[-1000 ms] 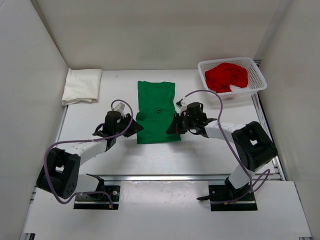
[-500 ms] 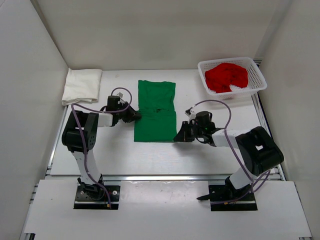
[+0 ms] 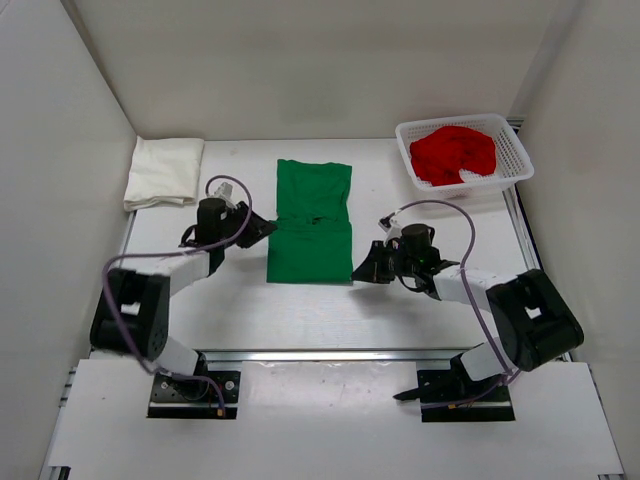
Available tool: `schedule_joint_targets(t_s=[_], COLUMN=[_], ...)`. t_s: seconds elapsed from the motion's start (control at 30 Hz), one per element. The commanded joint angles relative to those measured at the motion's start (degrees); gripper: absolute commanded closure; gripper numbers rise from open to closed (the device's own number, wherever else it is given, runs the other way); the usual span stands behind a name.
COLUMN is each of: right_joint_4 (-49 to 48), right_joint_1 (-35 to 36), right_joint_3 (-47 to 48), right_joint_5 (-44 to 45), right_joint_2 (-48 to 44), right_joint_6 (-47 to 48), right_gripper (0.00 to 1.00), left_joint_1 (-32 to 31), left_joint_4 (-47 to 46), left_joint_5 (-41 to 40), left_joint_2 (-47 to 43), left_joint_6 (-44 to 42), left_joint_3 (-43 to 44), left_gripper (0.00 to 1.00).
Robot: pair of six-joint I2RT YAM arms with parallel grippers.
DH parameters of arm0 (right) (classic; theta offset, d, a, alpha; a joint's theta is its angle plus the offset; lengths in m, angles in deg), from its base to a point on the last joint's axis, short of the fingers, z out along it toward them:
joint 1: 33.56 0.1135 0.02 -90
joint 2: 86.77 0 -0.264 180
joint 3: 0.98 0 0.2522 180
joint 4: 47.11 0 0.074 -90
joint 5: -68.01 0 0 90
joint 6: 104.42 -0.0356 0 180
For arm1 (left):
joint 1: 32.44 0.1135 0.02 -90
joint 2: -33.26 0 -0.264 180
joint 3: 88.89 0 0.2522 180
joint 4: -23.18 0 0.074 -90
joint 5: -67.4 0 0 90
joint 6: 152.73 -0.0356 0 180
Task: Fold and stack the t-shirts
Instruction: Fold the folded rectangular tshirt in 1/3 of the way, then grab one side of the 2/3 rectangular tshirt with both arms
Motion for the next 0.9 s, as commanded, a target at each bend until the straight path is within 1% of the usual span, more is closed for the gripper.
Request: schedule_joint_targets(t_s=[0.0, 0.07, 0.13, 0.2, 0.27, 0.37, 0.47, 0.53, 0.6, 0.63, 0.67, 0.73, 0.77, 0.83, 0.87], right_joint_4=[-1.3, -0.8, -2.3, -3.4, -3.8, -3.0, -3.2, -3.4, -1.7, -1.2, -0.5, 1.5, 2.0, 4.2, 4.7], right_joint_1=[0.8, 1.2, 1.7, 0.3, -0.8, -0.9, -1.3, -1.4, -1.1, -1.3, -1.3, -0.9, -0.7, 0.3, 0.6], right_joint_3=[3.5, 5.9, 7.1, 7.7, 7.0, 5.4, 3.8, 3.7, 3.3, 3.3, 3.7, 3.6, 3.4, 3.8, 3.8], right_joint_5=[0.8, 0.4, 0.9, 0.8, 0.8, 2.7, 1.1, 0.6, 1.8, 2.5, 4.5, 7.4, 8.3, 11.1, 11.6], right_joint_2=[-1.2, 2.6, 5.3, 9.3, 11.6, 12.5, 11.3, 8.4, 6.2, 5.2, 4.1, 3.1, 3.0, 3.8, 4.6], right_joint_6=[1.5, 2.0, 1.1, 0.9, 0.2, 1.2, 1.3, 1.5, 2.0, 2.3, 3.1, 4.2, 4.4, 5.0, 5.4], right_gripper=[1.0, 1.0, 1.0, 1.0, 1.0, 1.0, 1.0, 0.92, 0.79, 0.77, 0.71, 0.66, 0.65, 0.64, 0.63], left_joint_1=[-1.6, -2.7, -2.4, -2.3, -2.5, -2.8, -3.5, -3.7, -4.0, -4.3, -4.9, -6.6, -7.1, -8.4, -8.7], left_joint_4=[2.5, 5.9, 8.1, 9.5, 11.6, 11.6, 10.7, 9.0, 7.5, 7.3, 7.4, 8.4, 8.6, 8.7, 8.4], left_joint_5=[-6.3, -8.1, -8.9, -9.8, -10.2, -11.1, -11.0, -9.9, -9.4, -9.4, -9.0, -9.8, -10.5, -11.8, -12.8], left_joint_2=[-9.8, -13.9, -16.3, -18.3, -19.7, -20.1, -19.3, -18.6, -17.4, -17.0, -16.0, -14.4, -14.2, -14.3, -14.8], left_joint_6=[-4.8, -6.4, -8.5, -9.4, -11.0, -11.7, -11.6, -10.6, -9.9, -10.0, -10.4, -10.5, -10.5, -10.4, -10.4], left_joint_3=[-4.7, -9.1, -12.3, -16.3, -18.1, -20.7, -22.2, -22.3, -22.0, -21.7, -21.5, -19.7, -19.4, -19.8, -20.0], left_gripper=[0.6, 0.6, 0.59, 0.55, 0.54, 0.52, 0.48, 0.46, 0.43, 0.43, 0.43, 0.47, 0.51, 0.56, 0.56])
